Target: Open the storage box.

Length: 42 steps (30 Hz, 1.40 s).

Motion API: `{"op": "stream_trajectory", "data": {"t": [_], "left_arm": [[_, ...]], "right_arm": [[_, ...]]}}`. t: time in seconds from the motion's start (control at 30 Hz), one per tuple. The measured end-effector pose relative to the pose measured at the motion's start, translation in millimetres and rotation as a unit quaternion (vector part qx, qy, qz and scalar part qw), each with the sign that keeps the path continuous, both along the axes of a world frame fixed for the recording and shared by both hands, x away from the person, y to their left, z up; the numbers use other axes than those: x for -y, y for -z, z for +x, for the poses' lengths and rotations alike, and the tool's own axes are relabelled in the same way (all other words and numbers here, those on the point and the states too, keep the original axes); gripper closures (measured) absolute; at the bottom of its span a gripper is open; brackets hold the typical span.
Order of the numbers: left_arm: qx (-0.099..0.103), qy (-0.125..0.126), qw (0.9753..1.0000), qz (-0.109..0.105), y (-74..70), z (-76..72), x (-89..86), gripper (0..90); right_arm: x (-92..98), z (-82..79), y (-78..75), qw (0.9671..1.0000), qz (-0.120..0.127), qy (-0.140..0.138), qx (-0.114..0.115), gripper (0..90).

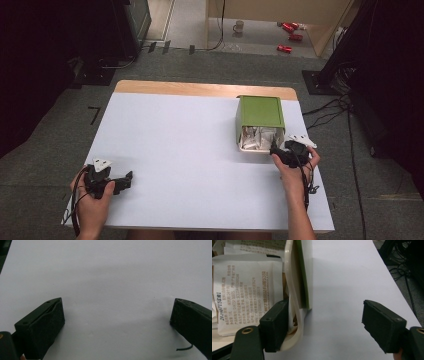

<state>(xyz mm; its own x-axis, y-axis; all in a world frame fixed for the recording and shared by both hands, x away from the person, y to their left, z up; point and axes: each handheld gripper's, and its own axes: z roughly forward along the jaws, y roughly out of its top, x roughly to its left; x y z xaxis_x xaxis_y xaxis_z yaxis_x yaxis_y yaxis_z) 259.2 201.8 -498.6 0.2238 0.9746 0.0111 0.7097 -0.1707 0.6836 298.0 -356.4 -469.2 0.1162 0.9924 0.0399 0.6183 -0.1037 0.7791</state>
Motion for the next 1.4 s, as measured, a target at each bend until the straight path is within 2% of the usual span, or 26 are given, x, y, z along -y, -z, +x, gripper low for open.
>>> {"op": "stream_trajectory", "data": {"t": [0.27, 0.43, 0.6, 0.63, 0.67, 0.73, 0.83, 0.9, 1.03, 1.23, 1.3, 1.4], "left_arm": [[0.000, 0.000, 1.0000, 0.000, 0.0, 0.0, 0.0, 0.0], [0.000, 0.000, 1.0000, 0.000, 0.0, 0.0, 0.0, 0.0], [0.000, 0.000, 1.0000, 0.000, 0.0, 0.1, 0.0, 0.0], [0.000, 0.000, 1.0000, 0.000, 0.0, 0.1, 0.0, 0.0], [0.000, 0.000, 1.0000, 0.000, 0.0, 0.1, 0.0, 0.0], [0.000, 0.000, 1.0000, 0.000, 0.0, 0.1, 0.0, 0.0], [0.000, 0.000, 1.0000, 0.000, 0.0, 0.1, 0.0, 0.0], [0.000, 0.000, 1.0000, 0.000, -0.1, 0.1, -0.1, 0.0], [0.000, 0.000, 1.0000, 0.000, 0.0, 0.0, -0.1, 0.0], [0.000, 0.000, 1.0000, 0.000, 0.0, 0.1, -0.1, 0.0], [0.000, 0.000, 1.0000, 0.000, 0.0, 0.1, -0.1, 0.0], [0.000, 0.000, 1.0000, 0.000, 0.0, 0.1, -0.1, 0.0]], "right_arm": [[1.0, -10.8, -2.8, 0.9999, 0.001, -0.010, 0.004, 25.3], [1.6, -16.8, -9.4, 0.9996, 0.002, -0.012, 0.025, 28.7], [2.4, -22.8, -19.5, 0.9982, 0.013, -0.030, 0.050, 45.0], [2.8, -23.9, -23.2, 0.9974, 0.019, -0.035, 0.059, 52.1], [2.8, -23.9, -23.2, 0.9974, 0.019, -0.035, 0.059, 52.1], [2.5, -24.5, -27.5, 0.9962, 0.029, -0.037, 0.073, 57.7], [1.5, -24.7, -31.5, 0.9921, 0.065, -0.045, 0.097, 66.4], [-0.9, -23.6, -34.1, 0.9912, 0.080, -0.051, 0.092, 68.9], [-6.9, -20.0, -34.8, 0.9944, 0.053, -0.045, 0.080, 74.2], [-10.8, -15.0, -39.3, 0.9945, 0.046, -0.038, 0.086, 78.5], [-12.5, -13.5, -40.7, 0.9955, 0.038, -0.031, 0.081, 81.2], [-11.3, -12.7, -39.9, 0.9962, 0.042, -0.023, 0.072, 84.8]]}}
